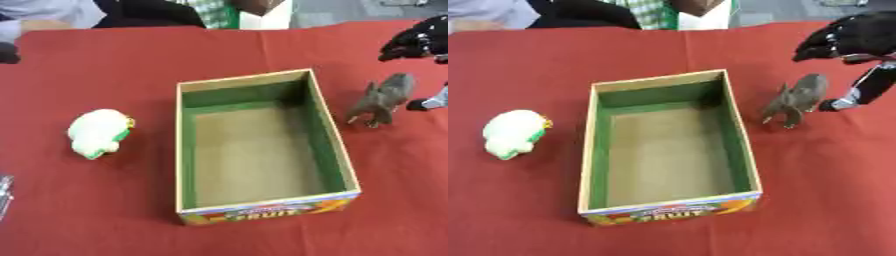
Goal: Pick up objects on the table and place them in the box.
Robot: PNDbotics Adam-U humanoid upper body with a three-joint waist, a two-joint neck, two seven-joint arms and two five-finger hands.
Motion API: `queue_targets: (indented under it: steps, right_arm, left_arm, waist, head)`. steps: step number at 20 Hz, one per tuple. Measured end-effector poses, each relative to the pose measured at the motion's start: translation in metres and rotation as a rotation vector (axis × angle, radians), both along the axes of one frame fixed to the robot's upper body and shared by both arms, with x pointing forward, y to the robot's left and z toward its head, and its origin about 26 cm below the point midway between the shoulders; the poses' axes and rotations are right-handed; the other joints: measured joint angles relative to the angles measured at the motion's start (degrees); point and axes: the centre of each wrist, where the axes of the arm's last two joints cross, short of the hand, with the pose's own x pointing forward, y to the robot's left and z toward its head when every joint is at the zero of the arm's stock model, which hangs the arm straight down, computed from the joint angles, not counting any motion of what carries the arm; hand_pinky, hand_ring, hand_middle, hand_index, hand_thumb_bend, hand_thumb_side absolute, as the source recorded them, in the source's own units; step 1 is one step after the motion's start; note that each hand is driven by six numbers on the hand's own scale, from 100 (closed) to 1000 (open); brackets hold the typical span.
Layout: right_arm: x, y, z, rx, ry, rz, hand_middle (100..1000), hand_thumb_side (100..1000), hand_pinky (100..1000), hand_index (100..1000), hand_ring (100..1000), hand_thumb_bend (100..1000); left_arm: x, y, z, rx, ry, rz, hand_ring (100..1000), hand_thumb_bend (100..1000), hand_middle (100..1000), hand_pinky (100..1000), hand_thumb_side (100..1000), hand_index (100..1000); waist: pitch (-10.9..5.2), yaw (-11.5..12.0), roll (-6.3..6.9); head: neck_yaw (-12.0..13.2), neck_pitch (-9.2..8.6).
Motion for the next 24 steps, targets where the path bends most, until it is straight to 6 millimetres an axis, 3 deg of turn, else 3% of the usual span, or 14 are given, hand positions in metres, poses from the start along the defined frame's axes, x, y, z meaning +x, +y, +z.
queue_targets:
  steps: [16,19,20,22,24]
  right_arm:
    - [0.018,0.002,-0.018,0.034,0.066,-0.102,854,801,870,1000,916,404]
    - [0.020,0.001,-0.019,0.033,0.070,-0.112,821,788,871,934,907,351]
    - [0.020,0.001,-0.019,0.034,0.071,-0.113,765,759,868,840,889,243]
    - [0.020,0.001,-0.020,0.043,0.074,-0.107,689,693,856,737,865,103]
    - [0.020,0.002,-0.023,0.071,0.083,-0.096,651,629,849,691,847,100]
  left_arm:
    - [0.001,-0.001,0.001,-0.001,-0.003,-0.006,586,100,615,580,833,727]
    - [0.001,-0.002,0.002,-0.001,-0.005,-0.007,587,100,615,580,833,727]
    - [0.001,-0.002,0.002,-0.001,-0.005,-0.007,587,100,615,580,833,727]
    - [0.001,-0.002,0.002,-0.001,-0.005,-0.008,587,100,616,580,834,726]
    - [0.001,-0.002,0.002,-0.001,-0.005,-0.009,587,100,616,580,834,727]
  waist:
    - [0.67,0.3,0.14]
    - [0.67,0.3,0.13]
    - [0.67,0.3,0.12]
    - [0.67,0.3,0.11]
    - [0.67,0.3,0.07]
  head:
    - [-0.5,-0.28]
    - [-0.5,-0.28]
    - [-0.5,-0.28]
    - [-0.5,-0.28]
    - [-0.5,-0.28]
